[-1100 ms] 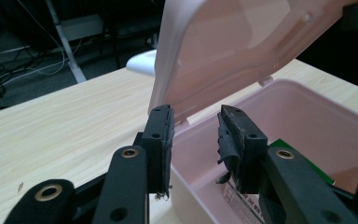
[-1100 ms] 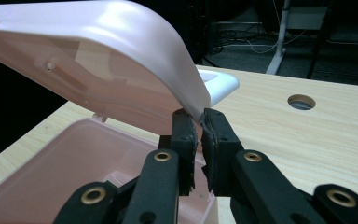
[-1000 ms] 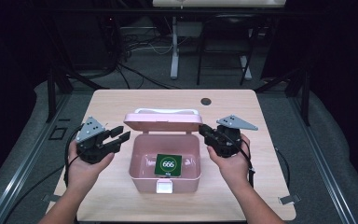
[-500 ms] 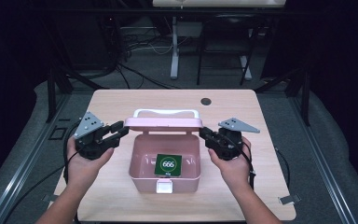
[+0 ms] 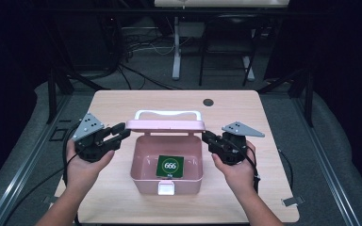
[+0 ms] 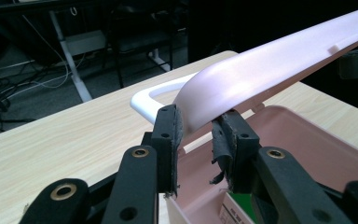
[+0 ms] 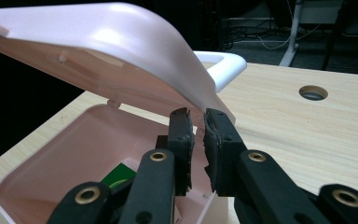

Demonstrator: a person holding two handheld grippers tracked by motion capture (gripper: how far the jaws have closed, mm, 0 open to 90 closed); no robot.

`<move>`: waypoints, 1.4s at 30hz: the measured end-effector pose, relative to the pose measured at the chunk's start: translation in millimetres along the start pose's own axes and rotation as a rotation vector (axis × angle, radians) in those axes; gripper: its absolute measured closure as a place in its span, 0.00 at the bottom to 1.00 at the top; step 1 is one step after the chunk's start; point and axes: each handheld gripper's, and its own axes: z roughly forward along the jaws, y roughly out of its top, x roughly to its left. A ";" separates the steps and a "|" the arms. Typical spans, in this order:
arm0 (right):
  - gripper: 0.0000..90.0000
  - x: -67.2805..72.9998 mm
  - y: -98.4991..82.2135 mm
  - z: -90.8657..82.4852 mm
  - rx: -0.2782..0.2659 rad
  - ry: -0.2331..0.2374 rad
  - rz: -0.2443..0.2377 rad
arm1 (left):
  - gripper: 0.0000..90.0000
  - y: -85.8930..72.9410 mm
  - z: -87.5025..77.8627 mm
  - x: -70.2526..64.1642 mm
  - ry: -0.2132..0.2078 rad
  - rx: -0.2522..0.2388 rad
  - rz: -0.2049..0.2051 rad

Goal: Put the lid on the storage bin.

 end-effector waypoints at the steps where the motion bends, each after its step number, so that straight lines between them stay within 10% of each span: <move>1: 0.90 -0.5 0.2 -0.8 0.000 -0.001 0.001 | 0.78 0.0 -0.4 -0.2 -0.002 0.002 0.002; 42: 0.85 -21.4 -4.7 -9.6 -0.004 -0.059 0.049 | 0.77 -15.4 -10.5 -5.8 -0.052 0.015 -0.012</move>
